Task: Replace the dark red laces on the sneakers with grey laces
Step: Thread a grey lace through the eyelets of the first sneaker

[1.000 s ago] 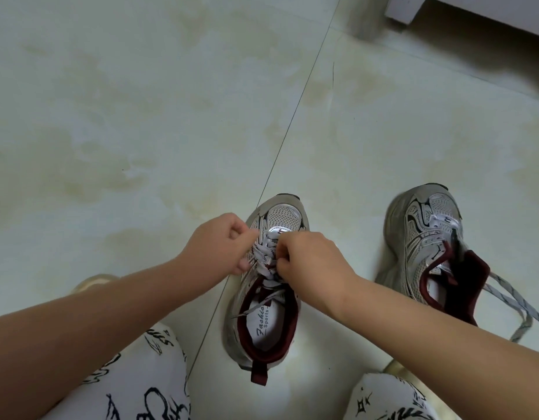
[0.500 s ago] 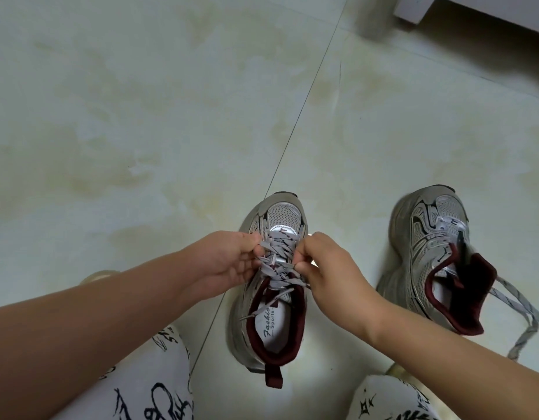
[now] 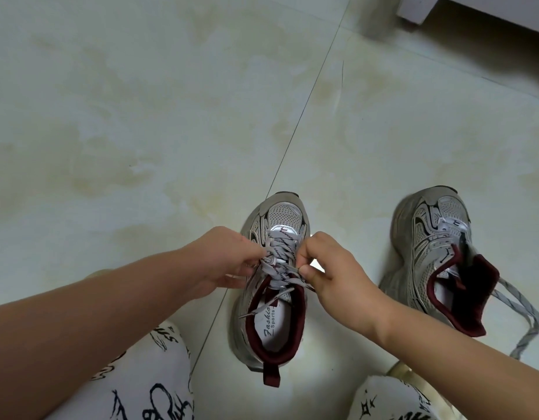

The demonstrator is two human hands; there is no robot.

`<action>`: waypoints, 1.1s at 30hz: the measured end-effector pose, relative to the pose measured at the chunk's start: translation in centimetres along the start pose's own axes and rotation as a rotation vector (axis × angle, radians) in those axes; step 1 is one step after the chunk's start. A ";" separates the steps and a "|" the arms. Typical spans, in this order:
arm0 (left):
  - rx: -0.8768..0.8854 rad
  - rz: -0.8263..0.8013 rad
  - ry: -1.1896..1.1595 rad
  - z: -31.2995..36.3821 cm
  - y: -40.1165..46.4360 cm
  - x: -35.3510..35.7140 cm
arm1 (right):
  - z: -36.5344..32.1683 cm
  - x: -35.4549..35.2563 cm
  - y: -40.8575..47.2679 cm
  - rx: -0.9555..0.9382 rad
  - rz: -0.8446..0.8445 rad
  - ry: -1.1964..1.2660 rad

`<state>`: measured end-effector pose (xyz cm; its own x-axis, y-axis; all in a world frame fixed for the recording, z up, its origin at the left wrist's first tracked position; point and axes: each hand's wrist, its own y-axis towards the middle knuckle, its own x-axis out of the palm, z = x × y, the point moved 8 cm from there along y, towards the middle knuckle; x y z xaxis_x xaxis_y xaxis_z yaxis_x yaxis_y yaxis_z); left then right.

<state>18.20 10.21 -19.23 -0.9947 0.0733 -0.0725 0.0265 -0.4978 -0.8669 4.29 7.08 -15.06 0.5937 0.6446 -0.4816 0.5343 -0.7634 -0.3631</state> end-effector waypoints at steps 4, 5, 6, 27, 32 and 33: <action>0.065 -0.047 -0.010 1.0 0.3 0.8 | 0.0 0.1 0.1 0.010 -0.046 0.016; 0.082 -0.066 -0.051 1.1 0.3 1.0 | 0.0 0.0 0.1 0.018 -0.052 0.019; 0.093 -0.082 -0.107 1.0 0.4 1.1 | 0.1 -0.1 0.0 0.025 -0.055 0.019; 0.139 -0.016 -0.409 2.3 0.9 0.6 | -3.0 0.7 2.7 0.072 -0.113 -0.458; 0.308 0.208 0.036 3.7 0.2 -1.8 | -3.6 0.6 2.2 -0.021 -0.107 -0.479; 0.306 0.191 0.075 3.7 0.1 -1.7 | -3.5 0.6 2.1 -0.036 -0.112 -0.464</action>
<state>19.53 6.86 -17.34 -0.9643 0.0113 -0.2647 0.1689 -0.7435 -0.6471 7.86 6.06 -13.36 0.2045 0.6302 -0.7490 0.6052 -0.6828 -0.4092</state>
